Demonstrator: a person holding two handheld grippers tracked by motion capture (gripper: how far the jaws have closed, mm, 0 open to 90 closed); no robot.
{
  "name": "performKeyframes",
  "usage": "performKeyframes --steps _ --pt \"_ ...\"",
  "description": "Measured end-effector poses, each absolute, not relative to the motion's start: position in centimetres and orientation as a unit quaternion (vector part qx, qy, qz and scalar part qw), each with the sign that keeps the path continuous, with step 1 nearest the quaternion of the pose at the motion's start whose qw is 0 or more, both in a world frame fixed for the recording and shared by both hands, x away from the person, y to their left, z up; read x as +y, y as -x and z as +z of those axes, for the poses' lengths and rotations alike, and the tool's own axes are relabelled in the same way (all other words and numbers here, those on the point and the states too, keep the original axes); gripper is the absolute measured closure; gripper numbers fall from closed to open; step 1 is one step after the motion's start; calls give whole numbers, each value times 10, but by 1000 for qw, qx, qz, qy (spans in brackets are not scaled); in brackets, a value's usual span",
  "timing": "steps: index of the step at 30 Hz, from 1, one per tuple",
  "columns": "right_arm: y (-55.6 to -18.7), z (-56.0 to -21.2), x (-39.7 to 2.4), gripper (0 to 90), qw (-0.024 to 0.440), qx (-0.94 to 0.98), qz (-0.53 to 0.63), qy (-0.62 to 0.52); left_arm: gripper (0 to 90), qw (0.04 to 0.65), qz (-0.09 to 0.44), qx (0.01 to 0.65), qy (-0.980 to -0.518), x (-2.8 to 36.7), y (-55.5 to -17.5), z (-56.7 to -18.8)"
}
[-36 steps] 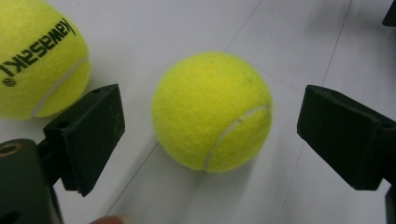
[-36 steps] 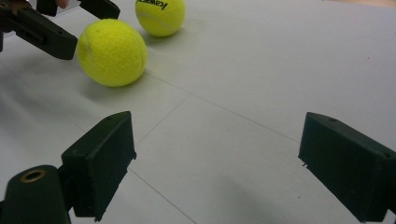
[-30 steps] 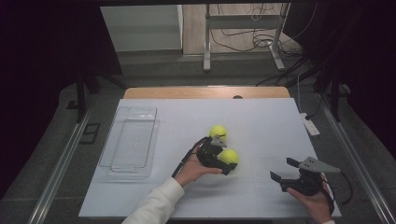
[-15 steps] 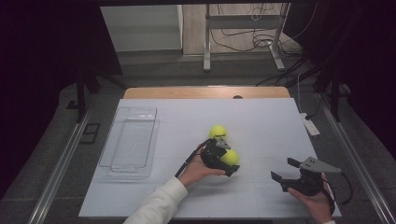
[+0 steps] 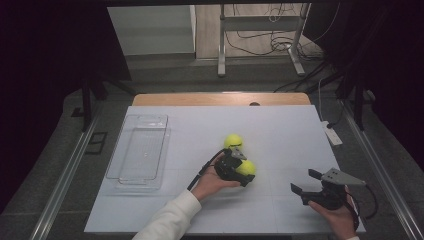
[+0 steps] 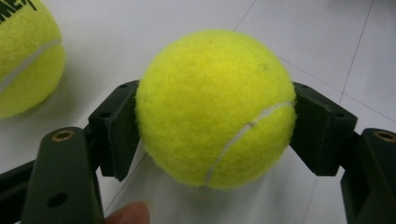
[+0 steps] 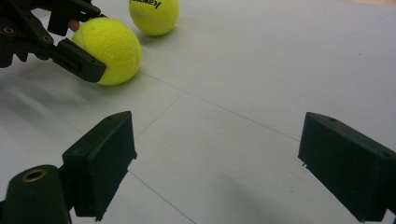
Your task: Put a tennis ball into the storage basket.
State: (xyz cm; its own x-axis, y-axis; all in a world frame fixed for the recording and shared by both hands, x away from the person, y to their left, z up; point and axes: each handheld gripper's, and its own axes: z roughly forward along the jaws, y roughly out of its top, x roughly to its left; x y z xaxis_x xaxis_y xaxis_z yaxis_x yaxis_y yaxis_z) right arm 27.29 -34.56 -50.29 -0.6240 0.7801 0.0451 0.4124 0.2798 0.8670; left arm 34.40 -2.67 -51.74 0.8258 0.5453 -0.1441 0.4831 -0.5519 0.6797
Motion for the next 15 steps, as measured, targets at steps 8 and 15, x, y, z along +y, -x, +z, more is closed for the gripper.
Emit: performKeyframes --steps 8,15 --pt "-273 -503 -347 111 201 774 459 -386 266 385 48 286 -876 -22 -342 -511" --pt "-272 -503 -346 111 202 775 458 -386 266 392 52 284 -873 -18 -340 -505"
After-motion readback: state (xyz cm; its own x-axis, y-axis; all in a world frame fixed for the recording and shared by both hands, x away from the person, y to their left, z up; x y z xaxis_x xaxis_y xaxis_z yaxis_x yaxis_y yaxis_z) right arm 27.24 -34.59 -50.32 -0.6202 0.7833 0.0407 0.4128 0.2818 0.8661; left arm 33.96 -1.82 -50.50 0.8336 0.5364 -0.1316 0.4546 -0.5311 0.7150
